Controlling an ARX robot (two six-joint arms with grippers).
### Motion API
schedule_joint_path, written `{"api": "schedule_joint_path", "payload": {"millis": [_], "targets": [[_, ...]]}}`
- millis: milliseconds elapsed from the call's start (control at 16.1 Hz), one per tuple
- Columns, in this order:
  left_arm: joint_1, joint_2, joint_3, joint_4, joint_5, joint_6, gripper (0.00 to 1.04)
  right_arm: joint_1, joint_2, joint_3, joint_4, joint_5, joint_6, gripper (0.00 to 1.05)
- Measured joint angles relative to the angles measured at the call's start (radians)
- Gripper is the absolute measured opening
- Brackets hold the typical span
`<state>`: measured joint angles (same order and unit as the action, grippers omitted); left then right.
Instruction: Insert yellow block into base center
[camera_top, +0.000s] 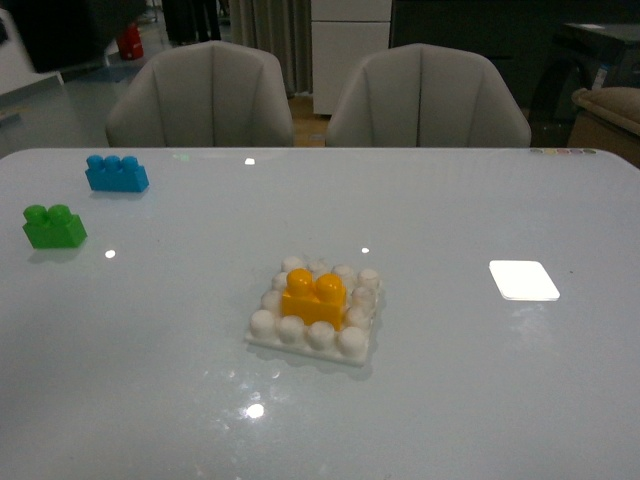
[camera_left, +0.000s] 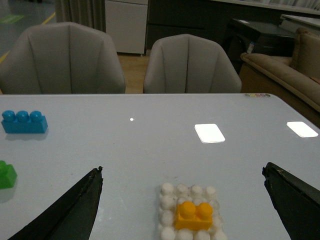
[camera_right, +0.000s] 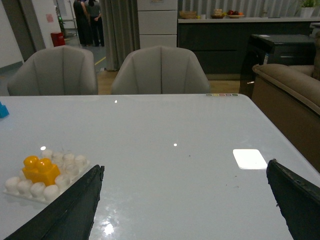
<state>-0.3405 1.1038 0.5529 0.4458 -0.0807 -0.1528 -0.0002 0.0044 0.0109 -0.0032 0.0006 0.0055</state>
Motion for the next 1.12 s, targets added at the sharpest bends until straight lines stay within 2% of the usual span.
{"api": "schedule_joint_path", "payload": {"millis": [248,310,373,621,745,807,931,993,1118], "targets": [[0.030,-0.300,-0.084,-0.150,-0.023,0.076,0.97,0.000,0.000,0.000,0.000,0.000,0.000,0.98],[0.021,-0.380,-0.113,-0.171,-0.137,0.106,0.87,0.000,0.000,0.000,0.000,0.000,0.000,0.98],[0.044,-0.447,-0.163,-0.164,-0.188,0.120,0.76,0.000,0.000,0.000,0.000,0.000,0.000,0.98],[0.132,-0.537,-0.290,-0.149,-0.134,0.135,0.42,0.000,0.000,0.000,0.000,0.000,0.000,0.98],[0.187,-0.607,-0.360,-0.146,-0.075,0.135,0.13,0.000,0.000,0.000,0.000,0.000,0.000,0.98],[0.204,-0.634,-0.379,-0.146,-0.060,0.135,0.02,0.000,0.000,0.000,0.000,0.000,0.000,0.98],[0.237,-0.678,-0.417,-0.156,-0.024,0.138,0.02,0.000,0.000,0.000,0.000,0.000,0.000,0.98],[0.301,-0.702,-0.433,-0.169,0.053,0.139,0.02,0.000,0.000,0.000,0.000,0.000,0.000,0.98],[0.347,-0.744,-0.457,-0.181,0.068,0.139,0.02,0.000,0.000,0.000,0.000,0.000,0.000,0.98]]}}
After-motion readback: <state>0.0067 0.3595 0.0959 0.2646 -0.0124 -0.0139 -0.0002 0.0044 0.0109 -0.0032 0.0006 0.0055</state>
